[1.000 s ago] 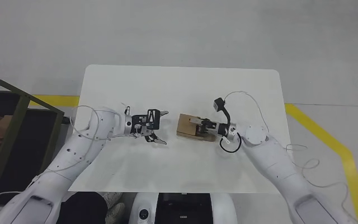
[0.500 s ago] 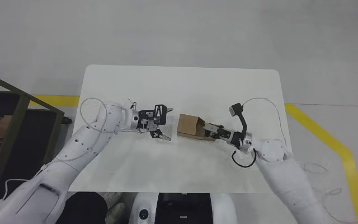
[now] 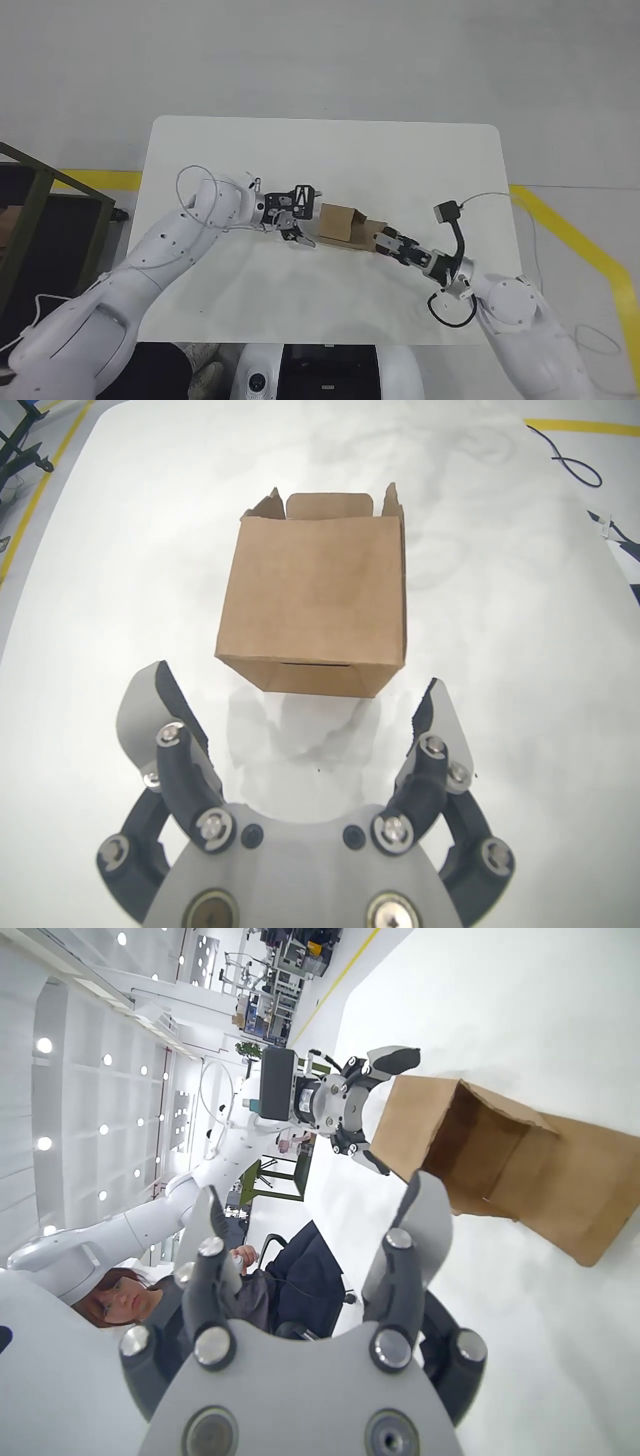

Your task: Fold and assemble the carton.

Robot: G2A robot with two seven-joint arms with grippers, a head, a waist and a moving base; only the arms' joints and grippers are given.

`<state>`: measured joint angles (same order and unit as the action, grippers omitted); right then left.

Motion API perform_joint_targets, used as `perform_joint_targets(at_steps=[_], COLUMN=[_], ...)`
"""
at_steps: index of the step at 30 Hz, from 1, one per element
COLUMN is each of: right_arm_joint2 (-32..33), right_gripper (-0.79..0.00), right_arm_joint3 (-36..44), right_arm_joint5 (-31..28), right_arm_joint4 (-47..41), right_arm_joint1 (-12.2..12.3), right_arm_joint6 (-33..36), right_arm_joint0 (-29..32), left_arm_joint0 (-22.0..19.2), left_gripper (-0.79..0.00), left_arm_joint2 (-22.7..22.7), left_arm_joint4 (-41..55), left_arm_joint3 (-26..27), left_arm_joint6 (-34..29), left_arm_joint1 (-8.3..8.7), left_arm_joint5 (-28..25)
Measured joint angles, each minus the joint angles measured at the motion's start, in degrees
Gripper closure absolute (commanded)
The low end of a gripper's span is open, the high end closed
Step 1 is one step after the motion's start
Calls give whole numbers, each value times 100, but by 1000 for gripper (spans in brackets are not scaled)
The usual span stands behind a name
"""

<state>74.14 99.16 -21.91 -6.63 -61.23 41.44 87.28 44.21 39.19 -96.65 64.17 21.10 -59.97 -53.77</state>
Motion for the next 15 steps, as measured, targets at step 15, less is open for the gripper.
perform_joint_targets(at_steps=[15], right_arm_joint2=[-64], right_gripper=[0], right_arm_joint3=[-10], right_arm_joint5=[203], right_arm_joint4=[-17], right_arm_joint1=[-7], right_arm_joint6=[-24], right_arm_joint0=[-15], left_arm_joint0=[-245], left_gripper=[-785], left_arm_joint2=[-300], left_arm_joint4=[-119], left_arm_joint3=[-404], left_arm_joint6=[445], left_arm_joint1=[-205], left_arm_joint5=[-14])
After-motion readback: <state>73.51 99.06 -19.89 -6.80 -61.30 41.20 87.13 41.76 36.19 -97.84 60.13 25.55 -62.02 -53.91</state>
